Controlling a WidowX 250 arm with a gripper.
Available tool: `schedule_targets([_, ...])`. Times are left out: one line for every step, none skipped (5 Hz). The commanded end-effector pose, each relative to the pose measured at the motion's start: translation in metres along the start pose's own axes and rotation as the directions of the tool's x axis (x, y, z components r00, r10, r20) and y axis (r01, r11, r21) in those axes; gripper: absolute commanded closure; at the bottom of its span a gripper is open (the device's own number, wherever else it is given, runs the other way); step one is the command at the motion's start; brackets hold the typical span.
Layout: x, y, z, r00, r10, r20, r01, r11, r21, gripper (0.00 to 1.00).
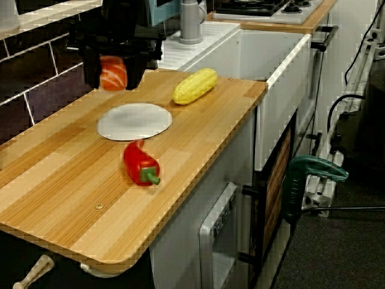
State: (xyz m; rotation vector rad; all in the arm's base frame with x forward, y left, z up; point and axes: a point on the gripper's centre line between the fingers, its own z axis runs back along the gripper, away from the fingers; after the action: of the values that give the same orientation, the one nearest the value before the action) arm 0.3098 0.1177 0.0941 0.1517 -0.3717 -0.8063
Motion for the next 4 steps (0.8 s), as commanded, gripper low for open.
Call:
schedule_targets([-0.032, 0.028, 0.021, 0.994, 0.081, -0.071, -0.074, 0.992, 0.098, 1.00])
schedule_targets([-0.052, 0.035, 0.018, 0.987, 0.130, -0.095, -0.120, 0.987, 0.105, 1.00])
schedule_targets([-0.070, 0.045, 0.011, 0.976, 0.183, -0.115, -0.166, 0.976, 0.143, 1.00])
schedule_targets([-0.080, 0.055, 0.004, 0.969, 0.208, -0.134, -0.190, 0.972, 0.136, 1.00])
